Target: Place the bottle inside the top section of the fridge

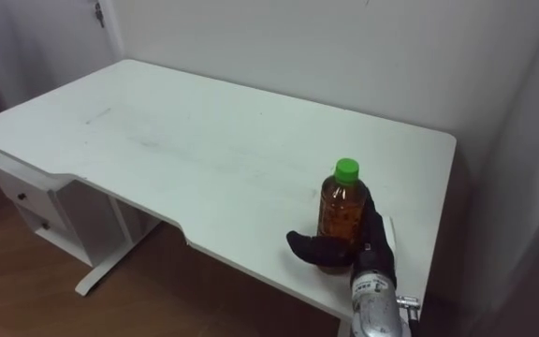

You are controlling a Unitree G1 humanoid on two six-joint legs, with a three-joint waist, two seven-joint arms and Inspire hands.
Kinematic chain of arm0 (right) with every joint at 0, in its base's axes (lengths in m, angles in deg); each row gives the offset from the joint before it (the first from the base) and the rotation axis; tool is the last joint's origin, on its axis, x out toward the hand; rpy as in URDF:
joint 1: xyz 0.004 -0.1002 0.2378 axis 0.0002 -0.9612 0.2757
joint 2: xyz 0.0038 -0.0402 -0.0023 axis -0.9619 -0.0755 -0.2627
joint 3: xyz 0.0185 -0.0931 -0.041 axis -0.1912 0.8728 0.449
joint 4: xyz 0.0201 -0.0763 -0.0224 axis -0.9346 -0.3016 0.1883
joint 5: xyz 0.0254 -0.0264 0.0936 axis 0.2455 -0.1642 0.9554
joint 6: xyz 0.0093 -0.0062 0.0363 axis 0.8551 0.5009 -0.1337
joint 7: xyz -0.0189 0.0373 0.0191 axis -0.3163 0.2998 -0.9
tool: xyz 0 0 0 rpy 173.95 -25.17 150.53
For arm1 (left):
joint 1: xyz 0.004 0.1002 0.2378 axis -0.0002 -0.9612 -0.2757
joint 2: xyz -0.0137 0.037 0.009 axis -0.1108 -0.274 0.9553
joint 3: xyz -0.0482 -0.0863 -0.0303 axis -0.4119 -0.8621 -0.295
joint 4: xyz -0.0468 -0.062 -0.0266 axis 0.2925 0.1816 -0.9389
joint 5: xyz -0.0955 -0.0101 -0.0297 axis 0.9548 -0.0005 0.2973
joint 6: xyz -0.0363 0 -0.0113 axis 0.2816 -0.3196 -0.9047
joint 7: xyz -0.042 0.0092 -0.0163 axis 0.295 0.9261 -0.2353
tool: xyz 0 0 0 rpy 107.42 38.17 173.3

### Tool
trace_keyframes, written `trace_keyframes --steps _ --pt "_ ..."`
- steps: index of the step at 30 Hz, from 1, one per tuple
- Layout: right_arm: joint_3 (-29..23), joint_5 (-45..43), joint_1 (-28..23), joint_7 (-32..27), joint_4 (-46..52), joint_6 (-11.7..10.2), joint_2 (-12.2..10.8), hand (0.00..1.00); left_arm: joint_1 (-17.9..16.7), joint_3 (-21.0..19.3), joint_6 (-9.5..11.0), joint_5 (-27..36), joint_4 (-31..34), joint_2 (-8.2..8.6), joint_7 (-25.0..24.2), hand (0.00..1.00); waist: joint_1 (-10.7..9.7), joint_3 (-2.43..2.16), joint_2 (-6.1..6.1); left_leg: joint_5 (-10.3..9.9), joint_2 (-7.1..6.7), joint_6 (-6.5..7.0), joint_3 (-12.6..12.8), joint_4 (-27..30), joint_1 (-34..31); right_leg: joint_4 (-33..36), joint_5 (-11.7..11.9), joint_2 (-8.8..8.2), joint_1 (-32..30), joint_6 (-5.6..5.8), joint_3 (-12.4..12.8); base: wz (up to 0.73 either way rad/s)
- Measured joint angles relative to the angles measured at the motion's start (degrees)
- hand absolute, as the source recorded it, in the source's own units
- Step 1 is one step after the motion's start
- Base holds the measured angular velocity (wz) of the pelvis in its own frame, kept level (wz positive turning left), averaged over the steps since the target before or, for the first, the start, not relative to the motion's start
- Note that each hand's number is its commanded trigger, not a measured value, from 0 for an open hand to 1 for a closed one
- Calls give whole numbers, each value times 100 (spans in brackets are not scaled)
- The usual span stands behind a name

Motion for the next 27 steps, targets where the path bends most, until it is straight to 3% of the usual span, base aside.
trace_keyframes --steps 15,16,17,27 --pt "21 -17 0 136 -356 -50 11 0 68 54 72 42 -2 0 119 0 20 1 2 2 -1 -4 -4 -5 0 2 0 7 5 -1 -8 0" --pt "22 -17 0 136 -356 -50 11 96 70 76 72 42 -2 0 126 0 20 2 2 2 -1 -4 -4 -4 0 2 0 6 5 -1 -7 0" --pt "22 -17 0 136 -356 -51 11 100 69 87 72 42 -2 0 126 0 20 2 1 2 -1 -4 -3 -4 0 2 0 6 5 -1 -7 0" --pt "7 -28 0 159 -357 -60 44 100 72 91 73 11 -3 0 113 0 8 1 -4 2 -2 -4 -9 0 -23 -49 1 18 5 -2 -23 0"
